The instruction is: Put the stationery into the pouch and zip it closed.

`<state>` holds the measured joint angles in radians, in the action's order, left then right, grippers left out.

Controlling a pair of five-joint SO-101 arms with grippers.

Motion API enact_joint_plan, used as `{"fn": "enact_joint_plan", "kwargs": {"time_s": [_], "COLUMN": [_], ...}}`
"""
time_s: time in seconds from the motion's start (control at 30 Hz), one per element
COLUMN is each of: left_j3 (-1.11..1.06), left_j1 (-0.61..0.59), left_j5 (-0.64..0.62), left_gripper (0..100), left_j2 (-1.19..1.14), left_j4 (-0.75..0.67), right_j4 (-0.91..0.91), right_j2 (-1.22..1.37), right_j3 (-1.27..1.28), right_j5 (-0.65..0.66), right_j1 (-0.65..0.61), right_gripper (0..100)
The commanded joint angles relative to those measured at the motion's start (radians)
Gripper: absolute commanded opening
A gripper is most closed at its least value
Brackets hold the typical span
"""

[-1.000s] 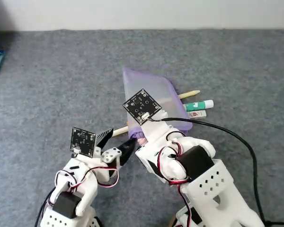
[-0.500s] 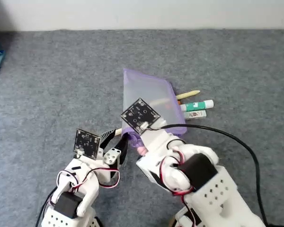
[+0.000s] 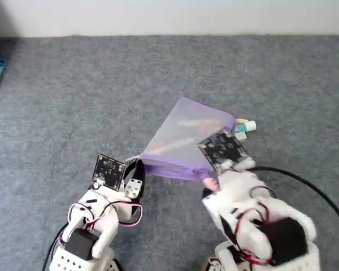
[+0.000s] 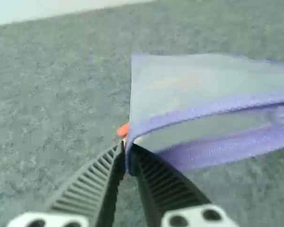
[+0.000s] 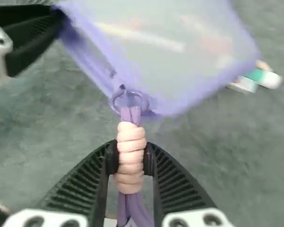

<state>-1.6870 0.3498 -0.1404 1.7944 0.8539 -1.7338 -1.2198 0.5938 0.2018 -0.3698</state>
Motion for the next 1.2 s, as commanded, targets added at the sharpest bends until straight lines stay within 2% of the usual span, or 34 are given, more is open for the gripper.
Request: {"fn": "enact_joint_plan", "kwargs": {"time_s": [0.0,0.23,0.4,0.73,0.97,1.03,1.17], "left_j3": [0.101,0.137,0.136,0.133,0.058,0.005,0.005], "left_j1": [0.002,0.005,0.049,0.051,0.052,0.052,0.058], "left_j5": [0.006,0.005,0.003,0.002,0.006,0.008,0.008], "left_gripper": [1,2,6,7,20,20,16], "left_j2": [0.005,0.008,0.005,0.008,0.003,0.003,0.002], "left_j4": [0.077,0.103,0.103,0.103,-0.112,-0.152,-0.135], "right_j4": [-0.041,-0.042,-0.059,-0.059,-0.059,-0.059,-0.059], "right_j2": [-0.062,-0.102,-0.111,-0.110,-0.110,-0.110,-0.110], "right_j3": [-0.009,-0.009,-0.009,-0.009,-0.009,-0.009,-0.009], "right_j5": [0.058,0.060,0.066,0.068,0.068,0.068,0.068], "right_j1": [0.096,0.120,0.128,0.165,0.160,0.160,0.159], "right_gripper": [0.8,0.8,0.8,0.8,0.8,0.8,0.8]}}
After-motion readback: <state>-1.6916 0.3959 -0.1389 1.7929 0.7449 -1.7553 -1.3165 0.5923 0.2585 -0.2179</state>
